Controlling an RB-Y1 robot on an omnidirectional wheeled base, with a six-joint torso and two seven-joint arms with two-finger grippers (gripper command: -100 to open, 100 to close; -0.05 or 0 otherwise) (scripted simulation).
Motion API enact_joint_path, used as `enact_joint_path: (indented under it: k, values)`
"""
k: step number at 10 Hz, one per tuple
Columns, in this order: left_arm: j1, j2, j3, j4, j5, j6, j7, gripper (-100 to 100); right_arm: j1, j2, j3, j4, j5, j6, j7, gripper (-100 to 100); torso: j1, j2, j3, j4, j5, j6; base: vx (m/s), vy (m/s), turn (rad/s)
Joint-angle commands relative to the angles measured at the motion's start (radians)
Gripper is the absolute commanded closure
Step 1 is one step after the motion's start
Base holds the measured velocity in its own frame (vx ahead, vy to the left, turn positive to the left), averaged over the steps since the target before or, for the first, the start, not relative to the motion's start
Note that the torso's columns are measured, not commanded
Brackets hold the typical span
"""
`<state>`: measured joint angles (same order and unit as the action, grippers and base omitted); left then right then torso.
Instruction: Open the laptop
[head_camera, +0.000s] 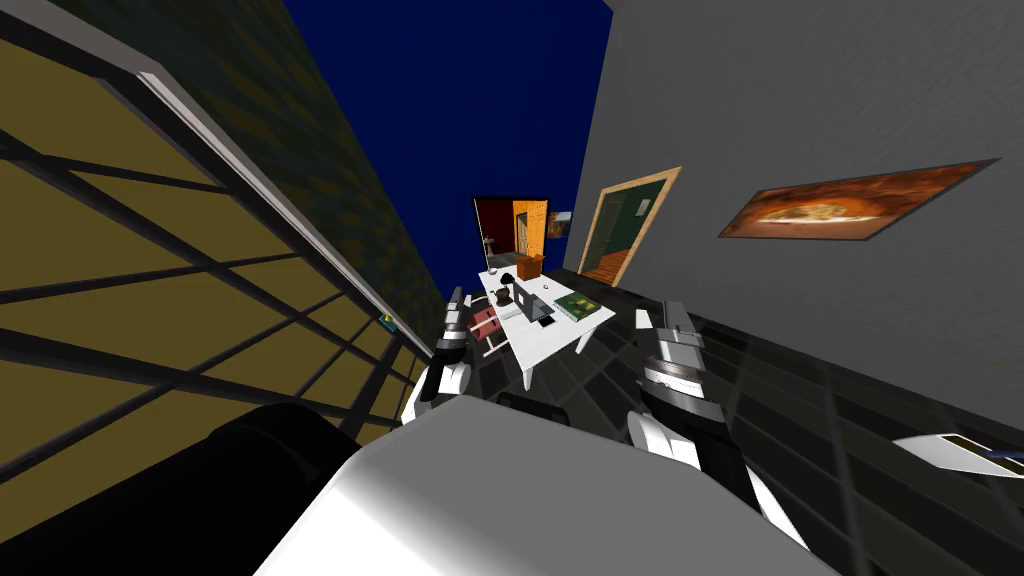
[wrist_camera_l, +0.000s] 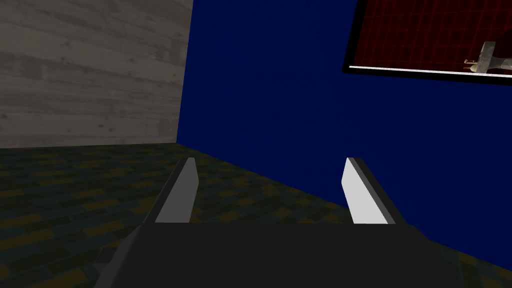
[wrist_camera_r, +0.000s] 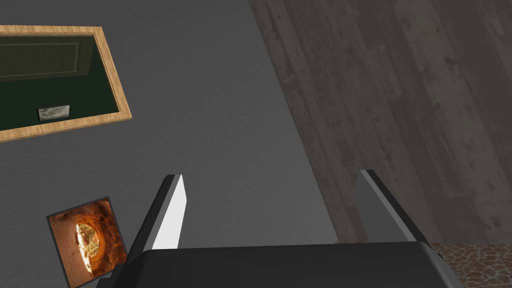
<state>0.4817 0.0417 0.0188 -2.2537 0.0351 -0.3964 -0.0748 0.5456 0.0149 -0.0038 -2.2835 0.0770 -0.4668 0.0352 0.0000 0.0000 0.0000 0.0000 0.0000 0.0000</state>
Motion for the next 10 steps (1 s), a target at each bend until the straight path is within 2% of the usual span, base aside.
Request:
enact_joint_path:
  k: [1, 9, 10]
  values:
    - [0.0, 0.0, 0.0, 0.0, 0.0, 0.0, 0.0, 0, 0.0, 0.0, 0.0, 0.0, 0.0, 0.0, 0.0, 0, 0.0, 0.04, -0.082, 0.041, 0.0, 0.0, 0.0, 0.0, 0.0]
    - [0.0, 0.0, 0.0, 0.0, 0.0, 0.0, 0.0, 0, 0.0, 0.0, 0.0, 0.0, 0.0, 0.0, 0.0, 0, 0.0, 0.618, -1.234, 0.617, 0.0, 0.0, 0.0, 0.0, 0.0]
    - [-0.011, 0.033, 0.007, 0.006, -0.003, 0.019, -0.004, -100, 0.0, 0.0, 0.0, 0.0, 0.0, 0.0, 0.0, 0, 0.0, 0.691, -1.382, 0.691, 0.0, 0.0, -0.055, -0.037, -0.043]
